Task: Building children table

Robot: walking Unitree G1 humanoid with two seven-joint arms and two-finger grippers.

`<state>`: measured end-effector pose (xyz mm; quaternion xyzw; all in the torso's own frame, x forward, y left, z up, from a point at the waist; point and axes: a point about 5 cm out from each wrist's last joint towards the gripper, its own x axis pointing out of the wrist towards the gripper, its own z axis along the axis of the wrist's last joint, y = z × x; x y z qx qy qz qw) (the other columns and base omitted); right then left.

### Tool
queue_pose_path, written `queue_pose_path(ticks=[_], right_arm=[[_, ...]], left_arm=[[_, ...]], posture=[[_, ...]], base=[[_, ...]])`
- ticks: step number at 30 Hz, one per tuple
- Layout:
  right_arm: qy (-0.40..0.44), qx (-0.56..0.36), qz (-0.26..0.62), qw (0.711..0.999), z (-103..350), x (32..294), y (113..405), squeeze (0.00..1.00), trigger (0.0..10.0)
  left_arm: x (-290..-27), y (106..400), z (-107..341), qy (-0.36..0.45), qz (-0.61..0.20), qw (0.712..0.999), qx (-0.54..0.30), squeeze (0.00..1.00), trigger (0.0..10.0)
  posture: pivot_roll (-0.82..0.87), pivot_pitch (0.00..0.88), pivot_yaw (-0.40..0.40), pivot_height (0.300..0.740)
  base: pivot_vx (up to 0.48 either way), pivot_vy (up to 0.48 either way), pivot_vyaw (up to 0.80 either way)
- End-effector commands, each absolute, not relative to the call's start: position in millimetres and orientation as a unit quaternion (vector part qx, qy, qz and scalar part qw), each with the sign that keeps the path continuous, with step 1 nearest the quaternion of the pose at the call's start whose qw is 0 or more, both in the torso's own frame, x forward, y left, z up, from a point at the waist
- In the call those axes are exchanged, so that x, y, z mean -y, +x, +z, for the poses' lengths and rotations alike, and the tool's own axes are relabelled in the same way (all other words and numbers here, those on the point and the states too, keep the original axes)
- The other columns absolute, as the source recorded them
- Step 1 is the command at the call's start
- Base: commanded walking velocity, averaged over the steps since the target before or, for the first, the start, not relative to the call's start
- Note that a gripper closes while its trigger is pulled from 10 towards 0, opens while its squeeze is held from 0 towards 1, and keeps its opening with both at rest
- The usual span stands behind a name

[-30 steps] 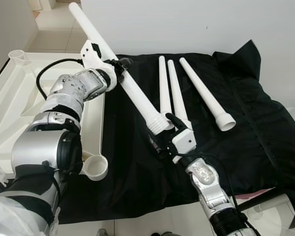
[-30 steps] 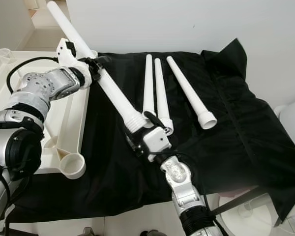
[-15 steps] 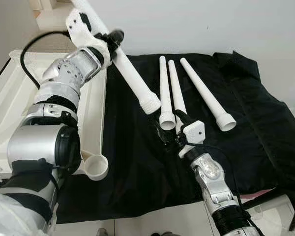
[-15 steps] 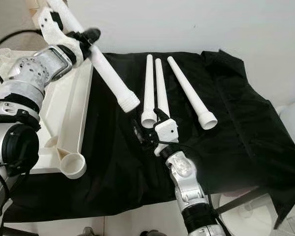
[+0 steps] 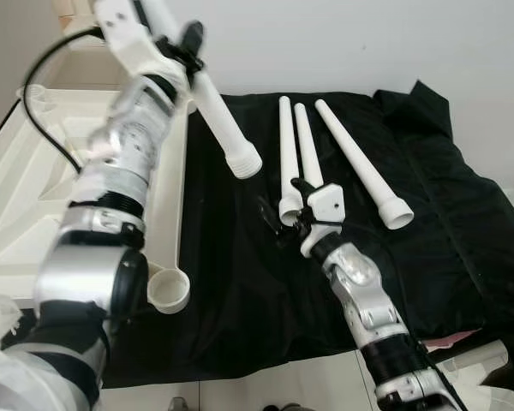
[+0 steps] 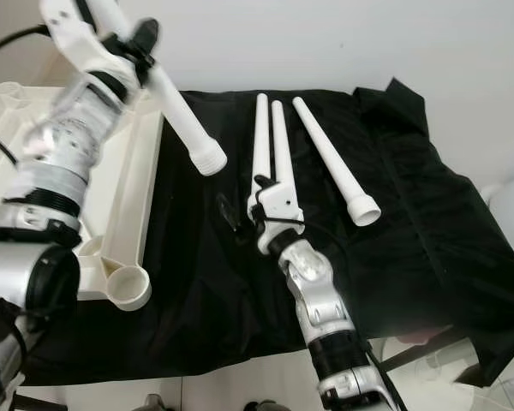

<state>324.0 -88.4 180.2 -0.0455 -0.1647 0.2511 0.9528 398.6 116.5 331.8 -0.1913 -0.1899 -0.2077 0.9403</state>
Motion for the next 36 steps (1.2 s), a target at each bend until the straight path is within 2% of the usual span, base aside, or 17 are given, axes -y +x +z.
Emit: queue_pose_path(ticks=[1, 5, 16, 21, 35, 36], right_arm=[[-0.049, 0.153, 0.248, 0.955, 178, 89, 326, 0.00, 10.0], [-0.079, 0.164, 0.243, 0.953, 191, 84, 334, 0.00, 10.0], [-0.106, 0.165, 0.235, 0.952, 202, 81, 345, 0.00, 10.0], [-0.142, 0.158, 0.227, 0.950, 213, 78, 360, 0.00, 10.0], [-0.152, 0.165, 0.226, 0.948, 228, 71, 371, 0.00, 10.0], [-0.154, 0.166, 0.227, 0.947, 228, 70, 372, 0.00, 9.5]], left_arm=[[-102, 389, 342, -0.145, -0.302, 0.913, 0.231, 0.00, 10.0], [-77, 377, 334, -0.083, -0.327, 0.908, 0.248, 0.00, 10.0], [-53, 361, 330, -0.072, -0.352, 0.897, 0.259, 0.00, 10.0], [-30, 343, 331, -0.085, -0.373, 0.884, 0.269, 0.00, 10.0], [-19, 332, 329, -0.084, -0.383, 0.879, 0.272, 0.00, 10.0], [-18, 332, 330, -0.083, -0.384, 0.878, 0.273, 0.00, 10.0]], posture=[[-0.03, 0.083, -0.033, 0.740], [-0.03, 0.084, -0.041, 0.740], [-0.03, 0.081, -0.043, 0.740], [-0.02, 0.082, -0.047, 0.740], [-0.01, 0.074, -0.048, 0.740], [-0.01, 0.074, -0.048, 0.740]], base=[[0.000, 0.000, 0.00], [0.000, 0.000, 0.00], [0.000, 0.000, 0.00], [0.000, 0.000, 0.00], [0.000, 0.000, 0.00], [0.000, 0.000, 0.00]])
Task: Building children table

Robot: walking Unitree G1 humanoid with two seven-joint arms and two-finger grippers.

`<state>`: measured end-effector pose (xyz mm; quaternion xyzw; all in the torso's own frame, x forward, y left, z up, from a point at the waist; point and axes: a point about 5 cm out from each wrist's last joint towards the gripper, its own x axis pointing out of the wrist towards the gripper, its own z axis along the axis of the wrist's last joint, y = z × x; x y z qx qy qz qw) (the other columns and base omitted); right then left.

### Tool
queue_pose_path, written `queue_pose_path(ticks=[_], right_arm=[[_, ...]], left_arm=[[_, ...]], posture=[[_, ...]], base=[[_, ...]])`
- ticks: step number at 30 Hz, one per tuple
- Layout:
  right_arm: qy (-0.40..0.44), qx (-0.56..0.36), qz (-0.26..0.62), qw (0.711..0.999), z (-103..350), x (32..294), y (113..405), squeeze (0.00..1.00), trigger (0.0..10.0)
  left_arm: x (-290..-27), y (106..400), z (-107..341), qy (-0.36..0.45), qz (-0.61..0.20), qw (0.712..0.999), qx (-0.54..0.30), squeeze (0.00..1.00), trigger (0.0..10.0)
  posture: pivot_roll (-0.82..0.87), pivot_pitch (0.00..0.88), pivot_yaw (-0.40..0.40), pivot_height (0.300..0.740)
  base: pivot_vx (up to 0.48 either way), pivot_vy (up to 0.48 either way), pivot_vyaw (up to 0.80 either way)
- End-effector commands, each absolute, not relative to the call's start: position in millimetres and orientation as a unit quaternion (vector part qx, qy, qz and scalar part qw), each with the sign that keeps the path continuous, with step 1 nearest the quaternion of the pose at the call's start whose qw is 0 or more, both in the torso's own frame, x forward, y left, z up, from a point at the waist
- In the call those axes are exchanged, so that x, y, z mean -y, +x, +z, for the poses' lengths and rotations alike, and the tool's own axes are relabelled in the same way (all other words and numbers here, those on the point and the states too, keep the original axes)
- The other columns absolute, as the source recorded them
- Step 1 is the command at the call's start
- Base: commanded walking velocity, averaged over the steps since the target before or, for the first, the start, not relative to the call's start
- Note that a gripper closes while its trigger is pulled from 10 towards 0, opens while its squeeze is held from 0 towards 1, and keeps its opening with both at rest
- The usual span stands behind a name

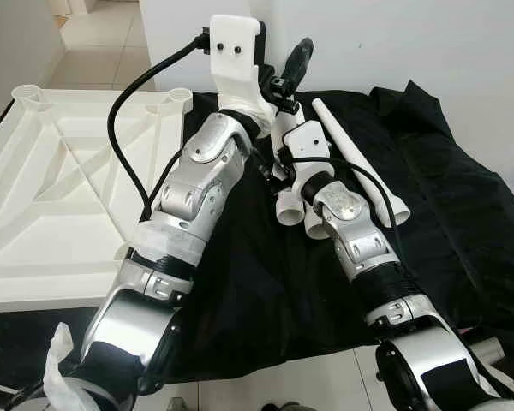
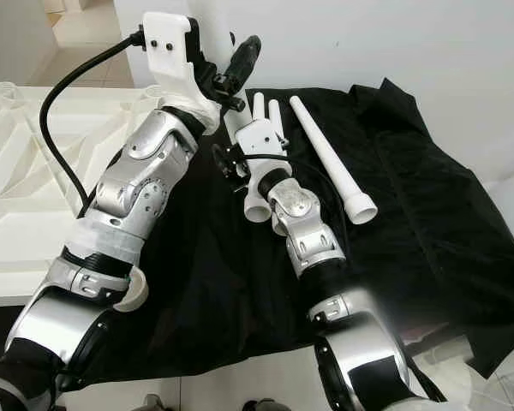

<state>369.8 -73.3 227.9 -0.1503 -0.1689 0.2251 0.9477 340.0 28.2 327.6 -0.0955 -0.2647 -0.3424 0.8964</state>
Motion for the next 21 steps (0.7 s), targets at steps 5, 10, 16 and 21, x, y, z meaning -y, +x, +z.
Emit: queue_pose_path(ticks=[5, 10, 16, 21], right_arm=[[-0.152, 0.168, 0.229, 0.947, 228.8, 68.0, 372.5, 0.00, 4.4], [-0.151, 0.166, 0.231, 0.947, 226.6, 67.4, 372.0, 0.00, 2.5], [-0.146, 0.162, 0.234, 0.948, 222.3, 68.6, 370.8, 0.00, 0.0], [-0.049, 0.145, 0.198, 0.968, 220.0, 72.8, 371.5, 0.00, 2.5]], left_arm=[[-16.1, 329.8, 330.3, -0.084, -0.385, 0.878, 0.273, 0.00, 10.0], [-14.7, 328.8, 330.7, -0.083, -0.387, 0.877, 0.273, 0.00, 10.0], [-15.1, 328.9, 329.8, -0.080, -0.384, 0.879, 0.270, 0.00, 10.0], [-15.7, 328.1, 329.4, -0.091, -0.391, 0.876, 0.267, 0.02, 10.0]], posture=[[-0.01, 0.075, -0.048, 0.740], [-0.01, 0.076, -0.047, 0.740], [-0.01, 0.075, -0.048, 0.740], [-0.01, 0.074, -0.051, 0.740]], base=[[0.000, 0.000, 0.00], [0.000, 0.000, 0.00], [0.000, 0.000, 0.00], [0.000, 0.000, 0.00]])
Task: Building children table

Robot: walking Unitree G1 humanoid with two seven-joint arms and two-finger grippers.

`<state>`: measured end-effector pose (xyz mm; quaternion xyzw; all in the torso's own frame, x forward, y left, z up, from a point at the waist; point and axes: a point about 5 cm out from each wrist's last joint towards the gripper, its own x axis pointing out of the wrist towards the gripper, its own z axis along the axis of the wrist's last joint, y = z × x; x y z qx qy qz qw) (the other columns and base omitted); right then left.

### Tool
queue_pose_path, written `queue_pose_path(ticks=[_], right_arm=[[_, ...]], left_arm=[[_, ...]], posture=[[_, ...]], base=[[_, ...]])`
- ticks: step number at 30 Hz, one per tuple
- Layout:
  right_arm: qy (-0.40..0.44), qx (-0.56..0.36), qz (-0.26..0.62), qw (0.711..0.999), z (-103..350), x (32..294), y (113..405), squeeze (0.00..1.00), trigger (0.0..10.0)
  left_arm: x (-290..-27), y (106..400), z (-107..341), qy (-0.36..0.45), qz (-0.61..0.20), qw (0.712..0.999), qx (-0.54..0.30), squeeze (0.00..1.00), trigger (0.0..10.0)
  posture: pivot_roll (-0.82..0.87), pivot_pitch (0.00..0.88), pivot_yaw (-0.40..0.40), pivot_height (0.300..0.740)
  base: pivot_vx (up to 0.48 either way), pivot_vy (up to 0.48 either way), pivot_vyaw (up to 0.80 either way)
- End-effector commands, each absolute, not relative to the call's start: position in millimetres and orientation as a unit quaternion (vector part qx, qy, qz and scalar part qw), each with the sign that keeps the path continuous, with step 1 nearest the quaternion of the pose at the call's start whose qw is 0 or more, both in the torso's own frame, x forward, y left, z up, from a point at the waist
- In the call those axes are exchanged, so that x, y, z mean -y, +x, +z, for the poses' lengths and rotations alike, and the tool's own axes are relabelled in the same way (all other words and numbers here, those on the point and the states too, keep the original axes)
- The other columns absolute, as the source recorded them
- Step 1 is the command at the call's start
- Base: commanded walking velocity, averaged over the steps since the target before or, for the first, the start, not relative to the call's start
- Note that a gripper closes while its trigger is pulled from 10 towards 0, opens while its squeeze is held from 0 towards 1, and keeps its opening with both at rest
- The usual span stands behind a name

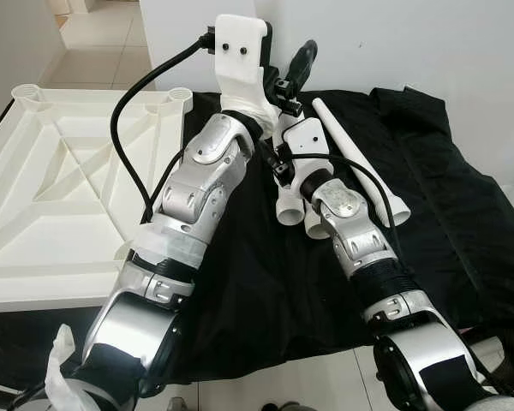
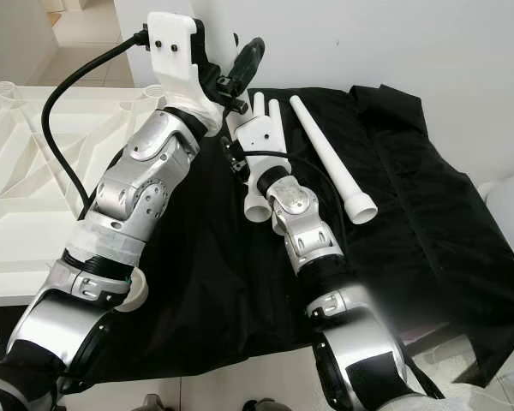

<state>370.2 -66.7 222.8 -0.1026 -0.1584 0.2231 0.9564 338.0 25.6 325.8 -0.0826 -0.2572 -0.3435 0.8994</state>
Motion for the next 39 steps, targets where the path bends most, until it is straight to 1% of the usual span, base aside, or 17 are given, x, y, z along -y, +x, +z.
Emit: queue_pose_path(ticks=[1, 2, 4, 6, 7, 8, 11, 12, 14, 17, 21, 23, 26, 28, 30, 35, 39], right_arm=[[-0.049, 0.145, 0.198, 0.968, 220, 73, 372, 0.00, 2.5], [-0.026, 0.140, 0.188, 0.972, 220, 74, 372, 0.00, 10.0], [0.026, 0.131, 0.168, 0.977, 220, 76, 373, 0.00, 10.0], [0.040, 0.129, 0.161, 0.978, 219, 77, 373, 0.00, 10.0], [0.048, 0.127, 0.155, 0.979, 219, 79, 374, 0.00, 10.0], [0.050, 0.127, 0.149, 0.979, 218, 80, 374, 0.00, 10.0], [0.051, 0.127, 0.146, 0.980, 218, 81, 374, 0.00, 10.0], [0.078, 0.119, 0.131, 0.981, 217, 86, 376, 0.00, 10.0], [0.099, 0.114, 0.121, 0.981, 216, 90, 376, 0.00, 10.0], [0.124, 0.108, 0.092, 0.982, 215, 102, 379, 0.00, 10.0], [0.121, 0.113, 0.081, 0.983, 214, 109, 377, 0.00, 10.0], [0.123, 0.114, 0.077, 0.983, 214, 113, 376, 0.00, 10.0], [0.125, 0.114, 0.075, 0.983, 214, 115, 376, 0.00, 10.0], [0.131, 0.112, 0.062, 0.983, 213, 121, 375, 0.00, 10.0], [0.132, 0.112, 0.059, 0.983, 213, 122, 375, 0.00, 10.0], [0.131, 0.119, 0.055, 0.983, 215, 128, 372, 0.00, 10.0], [0.133, 0.118, 0.055, 0.983, 215, 129, 372, 0.00, 10.0]], left_arm=[[-16, 328, 329, -0.091, -0.391, 0.876, 0.267, 0.02, 10.0], [-16, 327, 330, -0.100, -0.397, 0.873, 0.266, 1.00, 10.0], [-17, 325, 330, -0.098, -0.406, 0.867, 0.270, 1.00, 10.0], [-17, 324, 331, -0.096, -0.412, 0.865, 0.270, 1.00, 10.0], [-18, 322, 332, -0.097, -0.421, 0.860, 0.271, 0.77, 10.0], [-19, 321, 332, -0.097, -0.427, 0.857, 0.271, 0.09, 10.0], [-20, 320, 333, -0.097, -0.431, 0.855, 0.272, 0.09, 10.0], [-25, 320, 334, -0.100, -0.433, 0.853, 0.274, 0.00, 10.0], [-29, 320, 335, -0.102, -0.433, 0.852, 0.276, 0.00, 10.0], [-51, 320, 341, -0.136, -0.423, 0.848, 0.289, 0.00, 10.0], [-72, 330, 335, -0.106, -0.378, 0.875, 0.283, 0.00, 10.0], [-85, 337, 326, -0.072, -0.346, 0.896, 0.270, 0.00, 10.0], [-90, 339, 323, -0.060, -0.335, 0.902, 0.264, 0.00, 10.0], [-110, 347, 309, -0.040, -0.297, 0.925, 0.233, 0.00, 10.0], [-116, 349, 306, -0.037, -0.289, 0.930, 0.225, 0.00, 10.0], [-152, 346, 279, 0.026, -0.247, 0.950, 0.188, 0.00, 10.0], [-160, 345, 267, 0.037, -0.235, 0.957, 0.167, 0.00, 10.0]], posture=[[-0.01, 0.074, -0.051, 0.740], [-0.01, 0.075, -0.049, 0.740], [-0.01, 0.077, -0.050, 0.740], [-0.01, 0.077, -0.050, 0.740], [-0.01, 0.078, -0.050, 0.740], [-0.01, 0.078, -0.050, 0.740], [-0.01, 0.078, -0.050, 0.740], [-0.01, 0.080, -0.051, 0.740], [-0.01, 0.080, -0.051, 0.740], [-0.01, 0.075, -0.052, 0.740], [0.00, 0.073, -0.056, 0.740], [0.00, 0.073, -0.057, 0.740], [0.00, 0.073, -0.057, 0.740], [0.00, 0.073, -0.060, 0.740], [0.00, 0.073, -0.060, 0.740], [0.00, 0.070, -0.063, 0.740], [0.00, 0.070, -0.064, 0.740]], base=[[0.000, 0.000, 0.00], [0.000, 0.000, 0.00], [0.000, 0.000, 0.00], [0.000, 0.000, 0.00], [0.000, 0.000, 0.00], [0.000, 0.000, 0.00], [0.000, 0.000, 0.00], [0.000, 0.000, 0.00], [0.000, 0.000, 0.00], [0.000, 0.000, 0.00], [0.000, 0.000, 0.00], [0.000, 0.000, 0.00], [0.000, 0.000, 0.00], [0.000, 0.000, 0.00], [0.000, 0.000, 0.00], [0.000, 0.000, 0.00], [0.000, 0.000, 0.00]])
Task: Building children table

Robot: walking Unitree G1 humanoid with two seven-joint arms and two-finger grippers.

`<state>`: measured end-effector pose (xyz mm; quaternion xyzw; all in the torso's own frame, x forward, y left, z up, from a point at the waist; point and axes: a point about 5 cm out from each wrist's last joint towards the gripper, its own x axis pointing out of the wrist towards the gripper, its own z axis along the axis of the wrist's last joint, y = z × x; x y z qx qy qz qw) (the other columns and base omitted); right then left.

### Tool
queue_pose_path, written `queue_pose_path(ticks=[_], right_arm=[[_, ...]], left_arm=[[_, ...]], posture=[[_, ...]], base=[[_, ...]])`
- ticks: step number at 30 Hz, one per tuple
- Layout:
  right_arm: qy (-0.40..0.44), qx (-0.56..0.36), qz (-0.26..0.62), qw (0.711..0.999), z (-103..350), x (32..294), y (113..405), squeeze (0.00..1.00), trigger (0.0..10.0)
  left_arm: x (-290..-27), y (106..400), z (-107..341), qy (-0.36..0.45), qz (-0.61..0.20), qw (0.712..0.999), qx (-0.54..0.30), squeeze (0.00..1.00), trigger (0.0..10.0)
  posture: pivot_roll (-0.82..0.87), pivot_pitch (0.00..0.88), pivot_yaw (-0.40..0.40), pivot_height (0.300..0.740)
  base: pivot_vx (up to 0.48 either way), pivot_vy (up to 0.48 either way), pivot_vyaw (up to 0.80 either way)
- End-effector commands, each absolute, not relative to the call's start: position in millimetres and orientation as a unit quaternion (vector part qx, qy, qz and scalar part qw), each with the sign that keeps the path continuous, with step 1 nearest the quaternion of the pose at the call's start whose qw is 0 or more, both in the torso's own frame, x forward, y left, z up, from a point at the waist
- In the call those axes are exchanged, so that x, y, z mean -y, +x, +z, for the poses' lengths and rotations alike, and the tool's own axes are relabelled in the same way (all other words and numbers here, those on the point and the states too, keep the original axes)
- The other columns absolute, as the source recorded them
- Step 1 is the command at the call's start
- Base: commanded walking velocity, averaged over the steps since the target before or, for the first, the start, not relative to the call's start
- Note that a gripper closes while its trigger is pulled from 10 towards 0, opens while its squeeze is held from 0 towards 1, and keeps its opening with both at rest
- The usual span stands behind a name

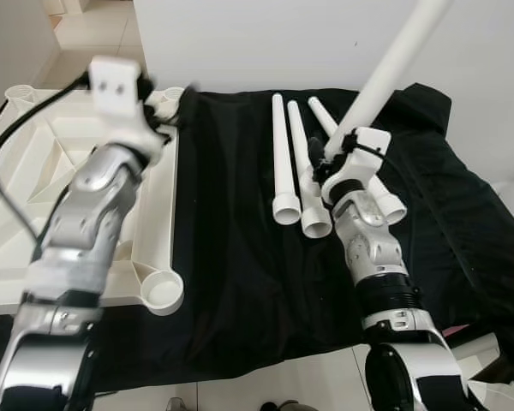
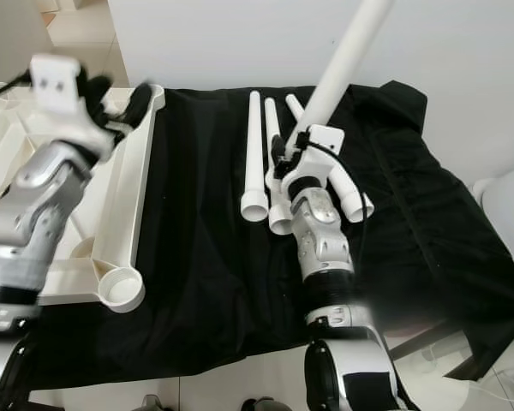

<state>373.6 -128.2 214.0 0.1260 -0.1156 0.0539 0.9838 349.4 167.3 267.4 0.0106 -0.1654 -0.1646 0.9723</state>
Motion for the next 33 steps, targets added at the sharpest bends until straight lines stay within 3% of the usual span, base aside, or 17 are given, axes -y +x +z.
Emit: queue_pose_path(ticks=[1, 13, 21, 27, 33], right_arm=[[0.134, 0.118, 0.053, 0.982, 215, 132, 371, 0.00, 10.0], [0.132, 0.119, 0.041, 0.983, 214, 137, 368, 0.00, 10.0], [0.131, 0.111, 0.042, 0.984, 211, 137, 367, 0.00, 10.0], [0.129, 0.108, 0.042, 0.985, 209, 137, 367, 0.00, 10.0], [0.128, 0.102, 0.044, 0.986, 206, 135, 366, 0.00, 10.0]], left_arm=[[-166, 343, 254, 0.054, -0.238, 0.959, 0.143, 0.00, 10.0], [-216, 316, 196, 0.147, -0.250, 0.957, 0.008, 0.00, 10.0], [-254, 284, 183, 0.190, -0.298, 0.932, -0.079, 0.00, 10.0], [-273, 264, 180, 0.188, -0.319, 0.920, -0.130, 0.00, 10.0], [-276, 245, 183, 0.159, -0.365, 0.904, -0.154, 0.00, 10.0]], posture=[[0.01, 0.074, -0.064, 0.740], [0.00, 0.094, -0.042, 0.740], [0.01, 0.106, -0.044, 0.740], [0.02, 0.116, -0.044, 0.740], [0.02, 0.121, -0.046, 0.740]], base=[[0.000, 0.000, 0.00], [0.000, 0.000, 0.00], [0.000, 0.000, 0.00], [0.000, 0.000, 0.00], [0.000, 0.000, 0.00]])
